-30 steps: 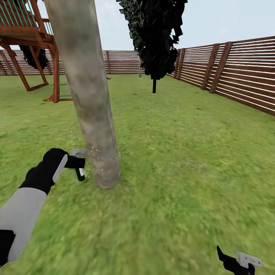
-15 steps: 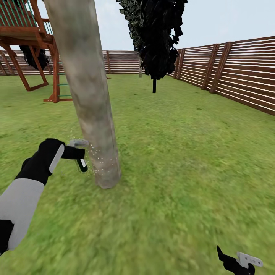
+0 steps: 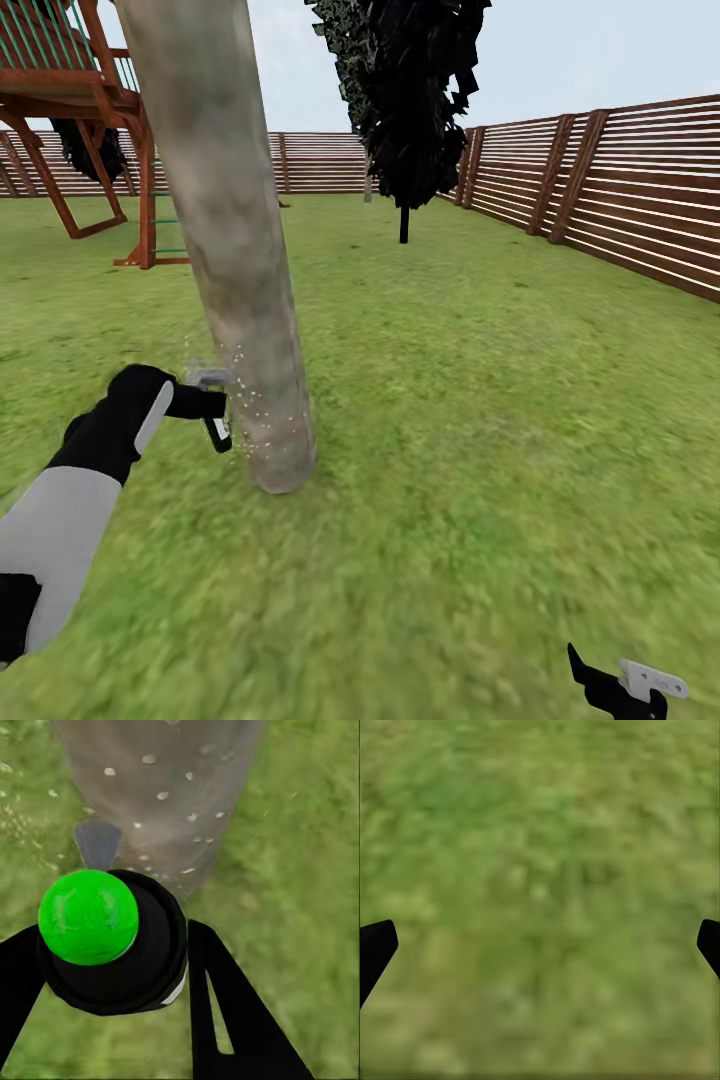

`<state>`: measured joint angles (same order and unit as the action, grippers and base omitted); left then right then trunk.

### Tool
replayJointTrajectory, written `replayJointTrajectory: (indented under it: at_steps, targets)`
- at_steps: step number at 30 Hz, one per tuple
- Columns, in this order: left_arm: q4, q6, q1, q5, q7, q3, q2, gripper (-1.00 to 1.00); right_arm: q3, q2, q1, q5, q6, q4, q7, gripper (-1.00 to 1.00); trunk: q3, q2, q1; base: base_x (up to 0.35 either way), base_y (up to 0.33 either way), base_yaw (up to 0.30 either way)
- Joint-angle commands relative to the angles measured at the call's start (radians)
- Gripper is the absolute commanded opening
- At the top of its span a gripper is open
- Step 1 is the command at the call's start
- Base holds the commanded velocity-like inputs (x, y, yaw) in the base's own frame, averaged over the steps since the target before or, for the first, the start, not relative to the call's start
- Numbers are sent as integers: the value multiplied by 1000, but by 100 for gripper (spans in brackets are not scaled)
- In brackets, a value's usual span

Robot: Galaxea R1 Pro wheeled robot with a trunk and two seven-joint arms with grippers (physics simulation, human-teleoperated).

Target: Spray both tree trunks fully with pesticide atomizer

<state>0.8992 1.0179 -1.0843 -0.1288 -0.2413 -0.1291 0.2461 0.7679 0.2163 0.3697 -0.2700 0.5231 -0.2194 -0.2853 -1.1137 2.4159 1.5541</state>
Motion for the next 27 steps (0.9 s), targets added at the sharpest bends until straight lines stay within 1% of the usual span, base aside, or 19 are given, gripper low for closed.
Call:
replayJointTrajectory:
  at_steps: [1,2,4,5,6,7,8,9,10,11,14,15,17,18,19,20,21,23,27]
  targets:
    - [-9,-5,31,1,2,3,-1,-100,-1,0,0,0,0,0,0,100,0,0,0,0,0,0]
    - [-26,-10,63,1,3,4,-4,-100,-1,0,0,0,0,0,0,100,0,0,0,0,0,0]
    - [-53,-36,102,3,4,6,-12,-100,-1,0,0,0,0,0,0,100,0,0,0,0,0,0]
    - [-127,-133,124,1,6,6,-26,-100,-1,0,0,0,0,0,0,100,0,0,0,0,0,0]
    - [-205,-207,128,1,12,9,-45,-100,0,0,0,0,0,0,0,100,0,0,0,0,0,0]
    - [-268,-268,129,1,36,12,-69,-100,0,1,0,0,0,0,0,100,0,0,0,0,0,0]
    - [-307,-320,130,1,82,13,-94,-100,0,2,0,0,0,0,0,100,0,0,0,0,0,0]
    - [-327,-352,130,1,125,13,-111,-100,1,3,0,-1,0,0,0,100,0,0,0,0,0,0]
    - [-360,-412,130,-8,240,15,-154,-100,1,5,0,-1,0,0,0,100,0,0,0,0,0,0]
    - [-374,-432,131,-11,288,15,-183,-100,1,6,0,-1,0,1,0,100,0,0,0,0,0,0]
    - [-383,-445,133,-7,328,15,-256,-100,0,6,0,-2,0,1,0,100,0,0,0,0,0,0]
    - [-384,-447,133,-7,374,14,-275,-100,1,6,0,-2,0,1,0,100,0,0,0,0,0,0]
    - [-382,-446,145,-9,401,18,-272,-100,0,5,0,-2,-1,2,0,100,0,0,0,0,0,0]
    - [-381,-446,157,-9,405,35,-270,-100,0,5,0,-2,-1,2,0,100,0,0,0,0,0,0]
    - [-380,-446,168,-9,406,64,-270,-100,0,5,0,-2,-1,2,0,100,0,0,0,0,0,0]
    - [-379,-448,184,-10,407,104,-270,-100,0,5,0,-2,-1,2,0,100,0,0,0,0,0,0]
    - [-376,-449,194,-12,407,125,-272,-100,-1,5,0,-2,-1,2,0,100,0,0,0,0,0,0]
    - [-370,-449,201,-14,407,138,-281,-100,-1,5,0,-2,0,2,0,100,0,0,0,0,-56,0]
    - [-367,-449,202,-15,407,141,-284,-100,-1,3,0,-2,0,0,0,100,0,0,0,0,-218,0]
